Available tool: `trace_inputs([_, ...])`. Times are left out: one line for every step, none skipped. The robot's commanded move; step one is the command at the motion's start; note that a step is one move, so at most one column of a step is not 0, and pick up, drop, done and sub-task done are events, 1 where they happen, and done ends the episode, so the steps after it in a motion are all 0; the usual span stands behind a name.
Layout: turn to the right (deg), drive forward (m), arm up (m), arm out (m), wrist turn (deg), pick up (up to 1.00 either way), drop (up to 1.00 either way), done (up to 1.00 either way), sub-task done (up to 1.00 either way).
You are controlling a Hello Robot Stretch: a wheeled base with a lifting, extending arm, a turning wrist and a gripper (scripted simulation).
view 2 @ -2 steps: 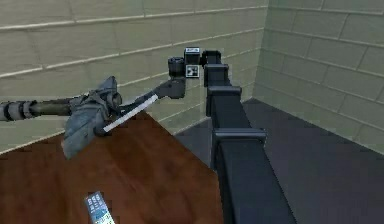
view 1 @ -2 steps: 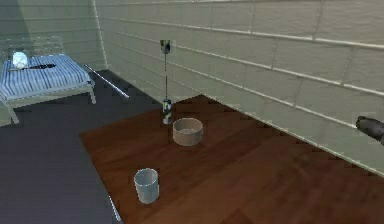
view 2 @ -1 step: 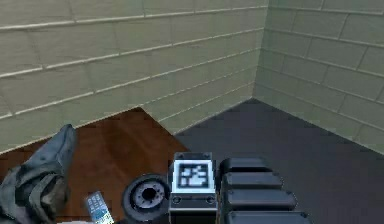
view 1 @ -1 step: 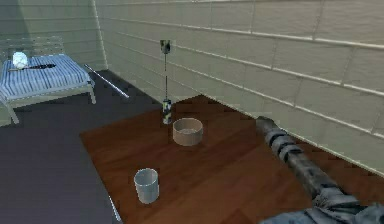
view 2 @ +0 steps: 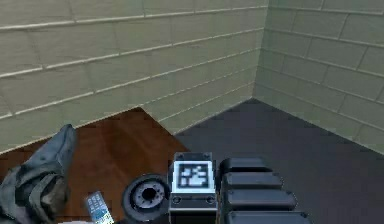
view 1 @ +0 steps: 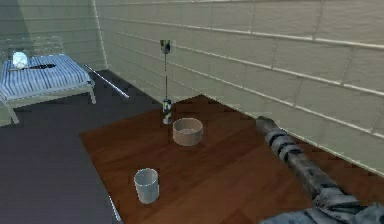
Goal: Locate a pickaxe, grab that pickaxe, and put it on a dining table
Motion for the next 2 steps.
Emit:
trace_inputs([0.0, 0.00, 0.00, 0.00, 0.0, 0.00, 1.00, 0.00, 0.00])
trace_inputs([0.0, 0.00, 0.00, 0.00, 0.0, 0.00, 0.00, 1.00, 0.00])
